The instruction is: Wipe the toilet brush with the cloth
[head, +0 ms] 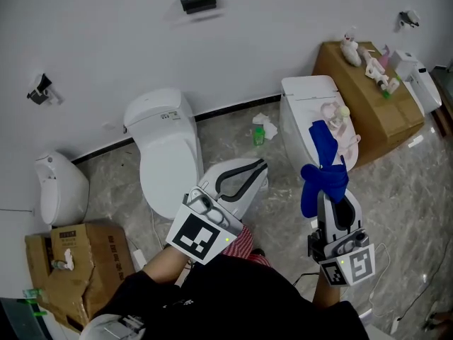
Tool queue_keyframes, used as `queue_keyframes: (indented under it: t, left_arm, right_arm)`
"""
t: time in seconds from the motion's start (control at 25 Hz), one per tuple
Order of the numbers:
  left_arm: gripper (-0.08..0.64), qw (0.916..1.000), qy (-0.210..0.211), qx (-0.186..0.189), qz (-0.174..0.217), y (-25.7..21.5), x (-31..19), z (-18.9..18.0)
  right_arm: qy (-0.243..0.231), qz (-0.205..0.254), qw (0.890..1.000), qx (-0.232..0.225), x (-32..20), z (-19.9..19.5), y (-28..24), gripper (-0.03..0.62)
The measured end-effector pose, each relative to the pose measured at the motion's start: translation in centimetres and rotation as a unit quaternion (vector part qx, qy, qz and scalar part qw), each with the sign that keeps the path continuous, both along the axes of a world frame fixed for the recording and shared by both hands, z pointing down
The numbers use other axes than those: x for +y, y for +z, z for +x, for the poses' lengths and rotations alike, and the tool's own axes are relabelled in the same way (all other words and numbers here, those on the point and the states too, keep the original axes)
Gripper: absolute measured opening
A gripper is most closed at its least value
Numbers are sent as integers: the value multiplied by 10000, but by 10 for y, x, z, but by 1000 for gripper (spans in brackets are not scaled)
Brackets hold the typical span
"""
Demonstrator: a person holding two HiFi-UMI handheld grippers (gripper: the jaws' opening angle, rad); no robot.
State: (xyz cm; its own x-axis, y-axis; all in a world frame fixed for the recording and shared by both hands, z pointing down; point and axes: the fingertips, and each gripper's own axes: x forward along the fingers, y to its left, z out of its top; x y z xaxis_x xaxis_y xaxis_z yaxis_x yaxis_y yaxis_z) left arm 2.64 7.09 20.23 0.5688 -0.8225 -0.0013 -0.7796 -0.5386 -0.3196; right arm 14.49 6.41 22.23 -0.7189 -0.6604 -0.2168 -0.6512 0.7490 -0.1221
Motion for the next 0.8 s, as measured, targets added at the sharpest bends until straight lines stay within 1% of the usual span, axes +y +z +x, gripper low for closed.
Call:
queue_keyframes:
  t: [0.4,0.8]
  left_arm:
    - [8,9995,210,109,-195,9,-55,-37]
    - [8,9983,298,334,-364,24,-92,-71]
  right_arm:
    - [108,-93,9998,124,-50,-41,3,67]
    - [191,-263,9991,284,-82,-73,18,67]
